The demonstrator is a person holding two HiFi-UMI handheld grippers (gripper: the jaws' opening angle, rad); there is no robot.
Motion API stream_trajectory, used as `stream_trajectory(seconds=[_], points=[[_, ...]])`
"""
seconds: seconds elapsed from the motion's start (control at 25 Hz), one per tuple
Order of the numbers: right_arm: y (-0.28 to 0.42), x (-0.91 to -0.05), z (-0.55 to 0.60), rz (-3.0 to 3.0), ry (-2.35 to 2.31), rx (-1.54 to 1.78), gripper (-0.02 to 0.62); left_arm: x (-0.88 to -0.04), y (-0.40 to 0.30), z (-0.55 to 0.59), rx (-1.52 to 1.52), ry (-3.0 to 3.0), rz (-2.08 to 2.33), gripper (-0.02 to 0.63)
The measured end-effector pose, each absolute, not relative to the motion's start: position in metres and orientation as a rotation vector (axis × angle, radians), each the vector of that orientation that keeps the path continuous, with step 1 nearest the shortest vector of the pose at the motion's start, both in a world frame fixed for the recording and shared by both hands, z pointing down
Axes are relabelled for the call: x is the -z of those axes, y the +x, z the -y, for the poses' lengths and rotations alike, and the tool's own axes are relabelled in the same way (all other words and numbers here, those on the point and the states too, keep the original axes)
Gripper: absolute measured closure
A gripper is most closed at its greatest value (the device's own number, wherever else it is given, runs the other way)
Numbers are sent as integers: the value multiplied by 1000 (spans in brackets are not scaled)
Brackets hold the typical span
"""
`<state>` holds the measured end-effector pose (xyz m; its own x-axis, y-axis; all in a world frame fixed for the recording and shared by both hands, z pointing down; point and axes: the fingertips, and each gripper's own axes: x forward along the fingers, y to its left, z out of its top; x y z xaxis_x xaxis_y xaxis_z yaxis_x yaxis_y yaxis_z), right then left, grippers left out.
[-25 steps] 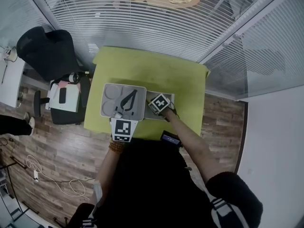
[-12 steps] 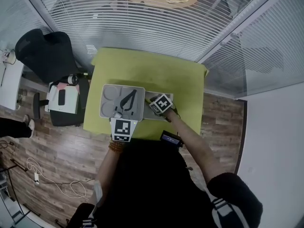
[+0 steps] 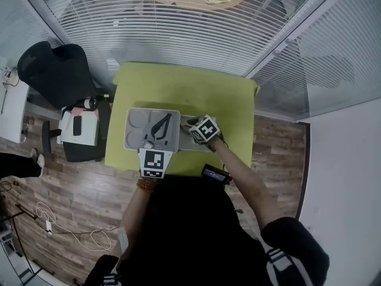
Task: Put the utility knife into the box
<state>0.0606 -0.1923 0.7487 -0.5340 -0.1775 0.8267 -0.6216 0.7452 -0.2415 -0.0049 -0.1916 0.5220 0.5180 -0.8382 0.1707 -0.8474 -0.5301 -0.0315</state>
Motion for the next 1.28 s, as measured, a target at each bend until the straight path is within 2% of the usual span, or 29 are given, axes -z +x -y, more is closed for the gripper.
stream_trajectory(seconds=[1.28], points=[[66, -574, 245, 2472, 912, -320, 541, -498, 4, 220, -178, 2722, 1496, 595]])
